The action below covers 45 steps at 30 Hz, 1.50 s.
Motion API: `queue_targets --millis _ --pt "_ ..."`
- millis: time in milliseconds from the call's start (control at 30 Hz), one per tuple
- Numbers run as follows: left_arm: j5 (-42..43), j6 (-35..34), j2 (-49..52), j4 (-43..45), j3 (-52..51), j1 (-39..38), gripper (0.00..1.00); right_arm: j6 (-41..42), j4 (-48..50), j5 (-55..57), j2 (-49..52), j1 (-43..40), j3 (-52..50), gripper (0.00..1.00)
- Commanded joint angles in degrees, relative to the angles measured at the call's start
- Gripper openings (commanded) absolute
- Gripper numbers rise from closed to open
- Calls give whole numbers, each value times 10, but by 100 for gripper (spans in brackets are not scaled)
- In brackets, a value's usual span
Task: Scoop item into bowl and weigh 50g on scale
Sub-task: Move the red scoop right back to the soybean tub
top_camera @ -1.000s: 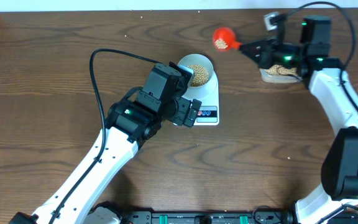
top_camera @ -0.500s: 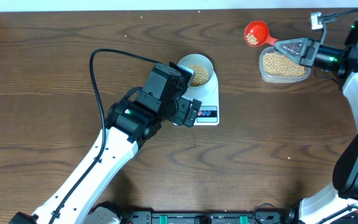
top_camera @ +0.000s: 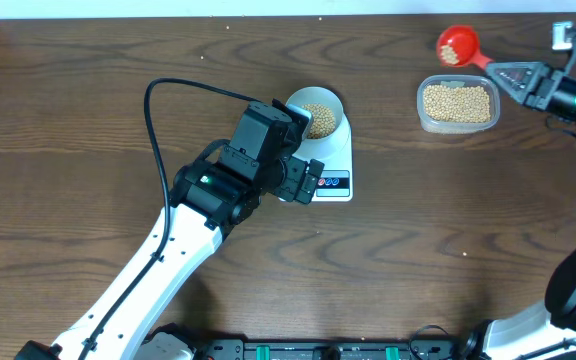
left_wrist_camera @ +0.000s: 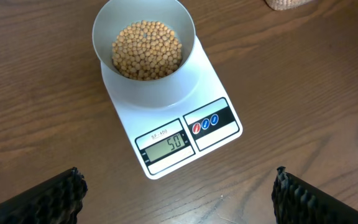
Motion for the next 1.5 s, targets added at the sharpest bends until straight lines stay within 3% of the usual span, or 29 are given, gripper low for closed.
queue_targets --millis 0,267,533,1000,1467 --pt "-5 -3 2 -2 2 3 98 -37 -29 45 -27 -10 5 2" --pt "-5 -3 2 -2 2 3 98 -117 -160 87 -47 -11 5 2" --pt "-5 -3 2 -2 2 3 98 -105 -167 91 -50 -11 5 1" --pt "-5 -3 2 -2 2 3 98 -97 -219 203 -51 -9 5 2" --pt "-5 -3 2 -2 2 3 98 -108 -252 438 -75 65 5 2"
